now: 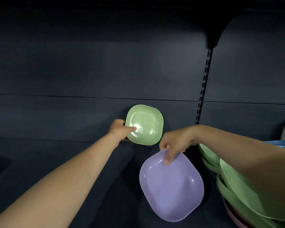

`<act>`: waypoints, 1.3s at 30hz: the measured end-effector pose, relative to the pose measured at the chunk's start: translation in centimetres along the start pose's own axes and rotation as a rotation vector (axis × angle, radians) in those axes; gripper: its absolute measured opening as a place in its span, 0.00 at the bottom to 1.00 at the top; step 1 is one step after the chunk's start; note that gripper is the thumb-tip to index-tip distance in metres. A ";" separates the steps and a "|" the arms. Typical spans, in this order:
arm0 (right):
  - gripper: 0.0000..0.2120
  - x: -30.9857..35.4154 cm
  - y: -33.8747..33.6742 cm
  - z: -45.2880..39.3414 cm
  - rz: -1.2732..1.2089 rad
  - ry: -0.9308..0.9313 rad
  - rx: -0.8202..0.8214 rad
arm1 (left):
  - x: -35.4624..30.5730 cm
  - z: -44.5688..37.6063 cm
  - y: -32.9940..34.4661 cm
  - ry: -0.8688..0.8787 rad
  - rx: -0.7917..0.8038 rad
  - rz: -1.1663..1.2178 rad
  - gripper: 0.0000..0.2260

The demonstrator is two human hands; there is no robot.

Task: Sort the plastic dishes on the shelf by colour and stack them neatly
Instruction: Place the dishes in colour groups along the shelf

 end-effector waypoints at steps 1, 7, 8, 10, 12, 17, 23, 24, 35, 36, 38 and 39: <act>0.10 0.8 -0.6 0.2 -0.028 -0.004 -0.050 | 0.1 0.5 -1.7 -0.004 -0.010 0.027 0.05; 0.05 6.9 -2.8 1.7 -0.214 -0.032 -0.317 | 1.6 4.3 -13.2 -0.022 -0.059 0.145 0.11; 0.06 8.3 -2.9 1.9 -0.244 -0.039 -0.348 | 1.8 5.0 -15.2 -0.013 -0.062 0.145 0.10; 0.05 11.3 -3.0 2.1 -0.304 -0.051 -0.411 | 2.0 6.5 -19.2 0.003 -0.074 0.141 0.07; 0.03 14.9 -2.8 2.4 -0.354 -0.067 -0.472 | 2.5 8.0 -23.2 0.015 -0.088 0.128 0.07; 0.10 23.5 -1.6 2.2 -0.401 -0.076 -0.613 | 4.5 11.7 -32.7 0.029 -0.116 0.094 0.07; 0.14 32.3 0.5 1.8 -0.477 -0.092 -0.732 | 8.2 15.6 -42.2 0.006 -0.140 0.058 0.08; 0.15 33.5 0.8 1.6 -0.488 -0.094 -0.742 | 8.8 16.1 -43.6 0.000 -0.144 0.056 0.09; 0.10 43.5 0.4 -4.1 -0.529 -0.146 -0.740 | 14.5 17.2 -57.0 -0.056 -0.306 0.224 0.07; 0.10 44.2 0.3 -5.0 -0.525 -0.153 -0.729 | 15.0 16.9 -58.0 -0.062 -0.318 0.216 0.09; 0.10 45.3 -0.1 -6.6 -0.513 -0.165 -0.706 | 15.9 16.3 -59.6 -0.073 -0.329 0.205 0.10; 0.10 45.7 -0.4 -7.4 -0.508 -0.171 -0.697 | 16.2 16.0 -60.3 -0.077 -0.329 0.199 0.10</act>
Point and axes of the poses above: each hand's wrist, its own z-axis away from the middle knuckle, its own y-axis out of the palm, x = y × z, the point moved 8 cm from there along -z, towards the middle knuckle
